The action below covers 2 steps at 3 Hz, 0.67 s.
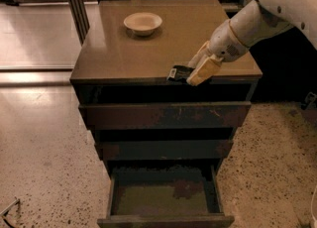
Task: Place rxbar chocolate into bottom drawer
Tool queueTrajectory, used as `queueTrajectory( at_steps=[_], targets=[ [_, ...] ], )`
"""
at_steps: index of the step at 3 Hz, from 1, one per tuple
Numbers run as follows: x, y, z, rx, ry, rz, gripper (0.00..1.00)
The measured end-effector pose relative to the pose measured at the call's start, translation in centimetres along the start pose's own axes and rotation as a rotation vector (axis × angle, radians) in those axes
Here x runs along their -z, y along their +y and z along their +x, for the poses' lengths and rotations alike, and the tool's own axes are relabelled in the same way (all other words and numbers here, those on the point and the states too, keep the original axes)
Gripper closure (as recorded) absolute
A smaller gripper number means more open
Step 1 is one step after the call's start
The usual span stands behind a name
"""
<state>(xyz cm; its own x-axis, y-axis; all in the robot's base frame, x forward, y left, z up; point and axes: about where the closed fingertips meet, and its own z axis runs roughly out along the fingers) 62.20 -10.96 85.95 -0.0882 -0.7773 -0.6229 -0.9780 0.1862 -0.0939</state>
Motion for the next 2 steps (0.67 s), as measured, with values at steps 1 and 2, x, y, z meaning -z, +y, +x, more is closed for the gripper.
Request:
queueTrajectory(
  at_steps=[1, 2],
  targets=[
    [-1.2, 4.2, 1.6, -0.007, -0.009, -0.008, 1.0],
    [-4.6, 6.7, 5.7, 0.001, -0.008, 0.011, 1.0]
  ],
)
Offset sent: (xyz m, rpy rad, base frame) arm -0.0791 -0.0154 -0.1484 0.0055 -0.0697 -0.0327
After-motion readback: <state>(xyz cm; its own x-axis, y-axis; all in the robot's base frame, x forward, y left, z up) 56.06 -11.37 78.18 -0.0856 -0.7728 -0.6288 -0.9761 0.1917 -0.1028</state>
